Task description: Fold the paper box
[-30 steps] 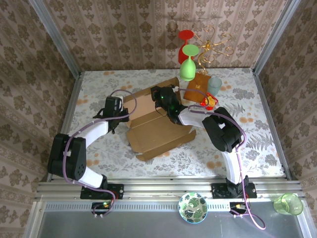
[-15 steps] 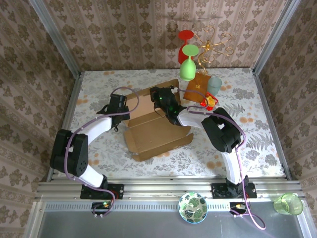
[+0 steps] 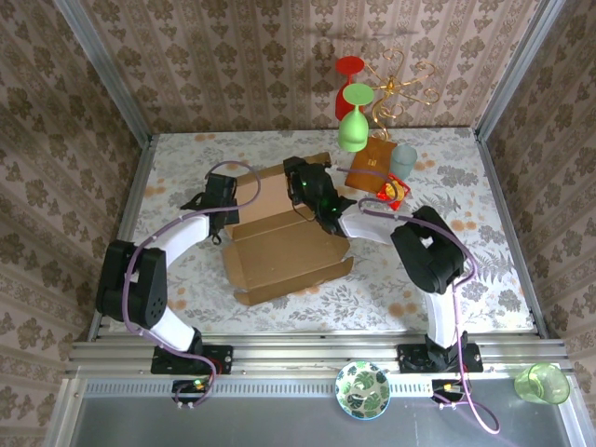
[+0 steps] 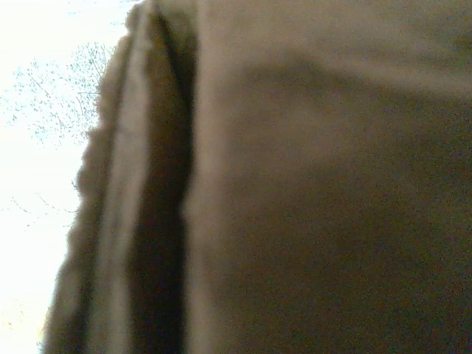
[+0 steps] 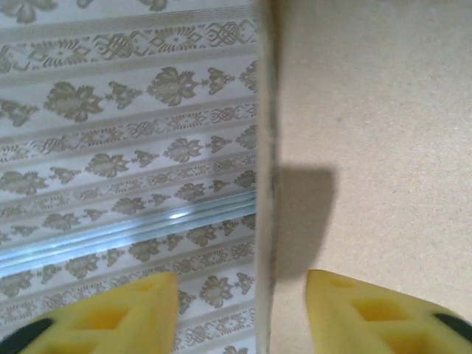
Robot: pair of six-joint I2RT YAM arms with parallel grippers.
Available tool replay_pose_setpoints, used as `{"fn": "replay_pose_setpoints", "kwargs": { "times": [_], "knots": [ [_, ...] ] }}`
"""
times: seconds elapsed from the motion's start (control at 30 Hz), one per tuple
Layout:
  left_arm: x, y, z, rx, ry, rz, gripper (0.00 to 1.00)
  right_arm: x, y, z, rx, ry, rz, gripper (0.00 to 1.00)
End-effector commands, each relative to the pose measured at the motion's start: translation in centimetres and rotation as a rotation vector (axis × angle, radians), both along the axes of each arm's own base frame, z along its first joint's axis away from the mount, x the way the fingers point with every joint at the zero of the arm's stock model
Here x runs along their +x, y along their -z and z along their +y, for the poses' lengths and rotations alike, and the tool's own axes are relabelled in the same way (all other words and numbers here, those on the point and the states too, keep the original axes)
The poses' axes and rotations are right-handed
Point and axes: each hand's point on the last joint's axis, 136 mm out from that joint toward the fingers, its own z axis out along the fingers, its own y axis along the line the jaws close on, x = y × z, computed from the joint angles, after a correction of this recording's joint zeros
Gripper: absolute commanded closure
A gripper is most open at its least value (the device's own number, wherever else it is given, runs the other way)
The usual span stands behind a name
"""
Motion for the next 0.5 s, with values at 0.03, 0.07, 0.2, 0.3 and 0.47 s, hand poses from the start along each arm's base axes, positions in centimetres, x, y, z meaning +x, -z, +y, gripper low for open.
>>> {"fn": "replay_pose_setpoints", "kwargs": {
  "times": [0.03,0.07,0.2,0.3,0.47],
  "knots": [
    [-0.2,-1.3,1.3,0.118,0.095,0.012,1.00,-1.2,-4.0,-2.5,-0.033,0.029,-0.038,0.43],
    [-0.2,-1.6,1.4,0.120,0.110,0.010,1.00,-1.6,-4.7,-3.0,-0.051,0.024,-0.046,0.41],
    [-0.1,-3.0,2.5,0.116,0.123,-0.007,1.00,-3.4,-6.7,-5.6,-0.160,0.005,-0.074,0.40],
    [-0.1,-4.1,3.1,0.105,0.145,-0.033,1.00,-4.7,-7.1,-8.1,-0.284,0.001,-0.068,0.43],
    [-0.1,-5.4,3.2,0.114,0.217,-0.078,1.00,-5.4,-7.4,-11.0,-0.406,-0.009,-0.039,0.47]
  ]
}}
